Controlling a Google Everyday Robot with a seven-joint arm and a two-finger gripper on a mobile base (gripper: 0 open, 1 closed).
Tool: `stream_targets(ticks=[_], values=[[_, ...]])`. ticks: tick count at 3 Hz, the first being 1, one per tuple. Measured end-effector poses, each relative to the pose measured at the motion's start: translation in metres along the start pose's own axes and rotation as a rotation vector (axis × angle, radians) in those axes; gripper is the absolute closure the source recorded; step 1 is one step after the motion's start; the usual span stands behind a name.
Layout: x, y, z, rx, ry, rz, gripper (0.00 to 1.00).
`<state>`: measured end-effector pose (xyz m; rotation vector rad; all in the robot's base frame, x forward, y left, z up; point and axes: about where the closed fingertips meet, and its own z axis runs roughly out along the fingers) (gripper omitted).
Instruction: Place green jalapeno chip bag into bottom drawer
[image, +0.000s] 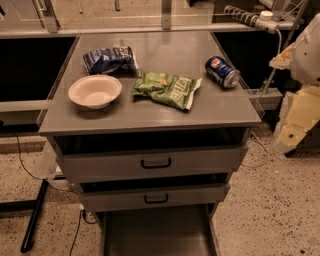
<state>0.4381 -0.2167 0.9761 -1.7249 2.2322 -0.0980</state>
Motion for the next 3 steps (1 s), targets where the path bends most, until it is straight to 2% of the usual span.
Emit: stream_targets(ticks=[1, 2, 3], values=[[0.000, 0.000, 0.000, 0.000, 0.000, 0.000, 0.00], [-0.007, -0.005, -0.001, 0.024, -0.009, -0.025, 0.00], [-0.029, -0.022, 0.012, 0.065, -0.077, -0.085, 0.00]])
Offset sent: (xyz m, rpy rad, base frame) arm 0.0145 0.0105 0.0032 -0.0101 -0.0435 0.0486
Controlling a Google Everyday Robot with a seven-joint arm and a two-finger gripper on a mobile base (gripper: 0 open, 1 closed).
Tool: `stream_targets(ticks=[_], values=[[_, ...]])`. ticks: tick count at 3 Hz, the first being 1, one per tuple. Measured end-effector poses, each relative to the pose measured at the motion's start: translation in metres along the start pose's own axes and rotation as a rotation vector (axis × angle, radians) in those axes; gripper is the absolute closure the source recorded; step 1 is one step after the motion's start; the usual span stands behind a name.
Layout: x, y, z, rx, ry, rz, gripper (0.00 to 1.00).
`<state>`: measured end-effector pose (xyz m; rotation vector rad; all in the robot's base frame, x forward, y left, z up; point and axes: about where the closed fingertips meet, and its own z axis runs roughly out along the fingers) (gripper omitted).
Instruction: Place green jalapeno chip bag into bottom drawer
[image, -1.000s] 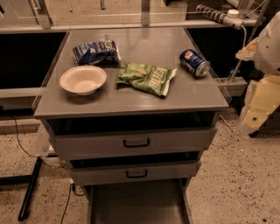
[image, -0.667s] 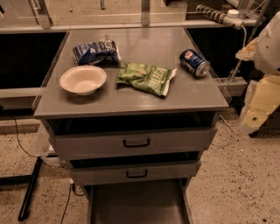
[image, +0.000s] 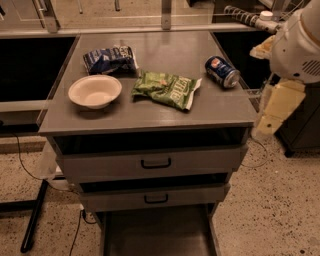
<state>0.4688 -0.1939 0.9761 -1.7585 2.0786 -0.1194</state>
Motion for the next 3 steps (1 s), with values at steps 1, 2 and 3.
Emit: stream_targets(ticks=[1, 2, 3], values=[[-0.027, -0.027, 0.016, 0.063, -0.108, -0.056, 0.00], [-0.055, -0.047, 0.030, 0.094, -0.243, -0.094, 0.00], [-0.078, -0.062, 0.048, 0.079, -0.342, -0.094, 0.00]])
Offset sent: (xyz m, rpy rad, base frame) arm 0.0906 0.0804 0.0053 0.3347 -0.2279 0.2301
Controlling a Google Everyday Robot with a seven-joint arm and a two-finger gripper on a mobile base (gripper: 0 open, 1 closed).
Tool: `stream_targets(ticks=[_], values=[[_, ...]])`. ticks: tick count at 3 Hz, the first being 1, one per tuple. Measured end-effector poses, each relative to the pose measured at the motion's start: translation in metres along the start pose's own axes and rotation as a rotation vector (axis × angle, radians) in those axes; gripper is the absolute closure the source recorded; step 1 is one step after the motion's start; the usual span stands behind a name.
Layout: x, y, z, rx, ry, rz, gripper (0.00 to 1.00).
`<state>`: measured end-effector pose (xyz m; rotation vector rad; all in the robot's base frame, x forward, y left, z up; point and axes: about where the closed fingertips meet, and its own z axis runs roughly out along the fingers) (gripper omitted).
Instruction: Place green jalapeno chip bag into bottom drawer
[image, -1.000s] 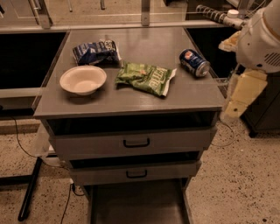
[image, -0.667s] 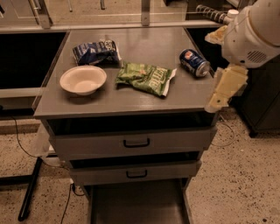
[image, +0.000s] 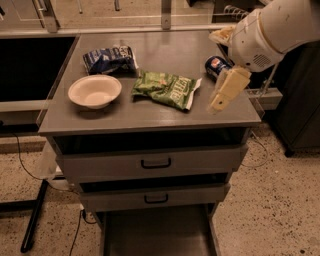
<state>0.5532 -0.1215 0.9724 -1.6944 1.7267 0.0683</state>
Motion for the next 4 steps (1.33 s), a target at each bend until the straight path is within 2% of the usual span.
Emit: stream_targets(ticks=[1, 2, 3, 4], values=[[0.000, 0.000, 0.000, 0.000, 0.000, -0.001, 0.00], [-0.004, -0.011, 0.037, -0.024, -0.012, -0.004, 0.00], [-0.010, -0.021, 0.084, -0.074, -0.034, 0.002, 0.00], [-0.015, -0.031, 0.117, -0.116, -0.062, 0.010, 0.00]])
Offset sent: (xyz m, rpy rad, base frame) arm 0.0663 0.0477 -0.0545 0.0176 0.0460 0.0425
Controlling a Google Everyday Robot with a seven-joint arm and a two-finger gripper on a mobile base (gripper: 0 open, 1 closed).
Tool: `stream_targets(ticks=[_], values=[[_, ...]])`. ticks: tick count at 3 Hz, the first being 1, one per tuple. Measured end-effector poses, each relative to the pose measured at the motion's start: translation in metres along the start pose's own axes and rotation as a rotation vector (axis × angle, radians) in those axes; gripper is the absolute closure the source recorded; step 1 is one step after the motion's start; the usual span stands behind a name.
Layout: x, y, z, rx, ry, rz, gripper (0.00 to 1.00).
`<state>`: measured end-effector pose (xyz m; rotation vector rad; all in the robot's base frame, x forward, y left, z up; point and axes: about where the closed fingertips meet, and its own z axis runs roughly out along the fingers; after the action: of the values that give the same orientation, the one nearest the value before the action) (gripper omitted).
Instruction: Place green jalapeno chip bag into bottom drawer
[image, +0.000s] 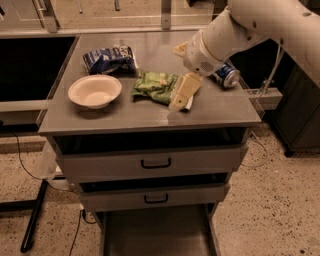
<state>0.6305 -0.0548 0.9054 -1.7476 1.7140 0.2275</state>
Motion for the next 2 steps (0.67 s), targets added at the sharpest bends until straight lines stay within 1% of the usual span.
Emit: stream_targets(ticks=[1, 2], values=[[0.003, -0.015, 0.022, -0.019, -0.013, 0.013, 0.00], [0.010, -0.027, 0.036, -0.030, -0.024, 0.036, 0.00]])
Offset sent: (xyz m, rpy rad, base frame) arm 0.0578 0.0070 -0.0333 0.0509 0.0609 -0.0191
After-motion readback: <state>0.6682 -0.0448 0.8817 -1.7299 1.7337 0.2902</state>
